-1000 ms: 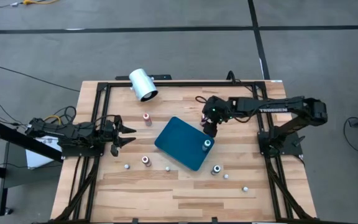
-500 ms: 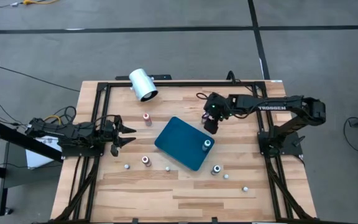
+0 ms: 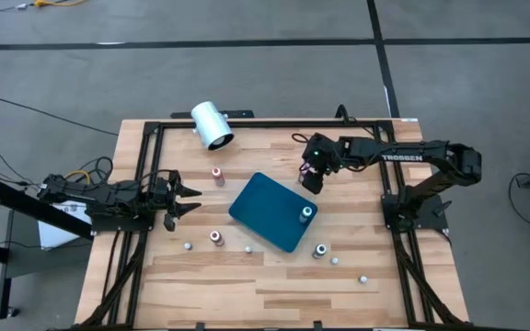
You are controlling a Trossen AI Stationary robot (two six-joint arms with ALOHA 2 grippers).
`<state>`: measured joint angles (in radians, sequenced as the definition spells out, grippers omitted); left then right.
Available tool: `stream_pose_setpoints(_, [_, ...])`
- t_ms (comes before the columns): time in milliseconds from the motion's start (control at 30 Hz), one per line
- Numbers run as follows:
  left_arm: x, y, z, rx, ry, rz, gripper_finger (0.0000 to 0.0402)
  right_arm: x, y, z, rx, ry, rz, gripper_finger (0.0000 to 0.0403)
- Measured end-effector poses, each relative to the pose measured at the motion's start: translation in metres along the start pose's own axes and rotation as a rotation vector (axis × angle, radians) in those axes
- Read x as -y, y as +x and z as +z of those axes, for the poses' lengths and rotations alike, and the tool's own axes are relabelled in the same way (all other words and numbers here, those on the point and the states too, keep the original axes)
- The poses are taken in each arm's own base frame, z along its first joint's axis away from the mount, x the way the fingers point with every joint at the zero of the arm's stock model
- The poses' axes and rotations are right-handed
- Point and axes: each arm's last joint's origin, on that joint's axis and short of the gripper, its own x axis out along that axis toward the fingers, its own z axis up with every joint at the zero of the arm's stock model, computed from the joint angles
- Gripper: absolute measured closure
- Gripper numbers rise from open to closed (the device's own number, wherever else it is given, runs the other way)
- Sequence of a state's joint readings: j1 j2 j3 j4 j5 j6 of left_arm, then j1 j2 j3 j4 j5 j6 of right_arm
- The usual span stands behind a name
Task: Pick & Place food coloring
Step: Put the big pink food coloring bottle into the blue bin
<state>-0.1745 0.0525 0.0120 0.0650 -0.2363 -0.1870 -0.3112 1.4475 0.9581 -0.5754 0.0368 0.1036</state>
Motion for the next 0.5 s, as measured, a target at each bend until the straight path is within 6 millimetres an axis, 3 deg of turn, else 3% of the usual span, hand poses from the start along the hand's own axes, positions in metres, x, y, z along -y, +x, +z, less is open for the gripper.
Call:
stream_pose_setpoints(167, [0.000, 0.000, 0.000, 0.000, 0.000, 0.000, 0.0236, -0.001, 0.002, 0.003, 0.029, -0.007, 0.005, 0.0163])
stream_pose_setpoints(500, [0.000, 0.000, 0.000, 0.001, 0.000, 0.003, 0.0236, 0.002, 0.040, -0.002, -0.100, -0.002, -0.007, 0.0163])
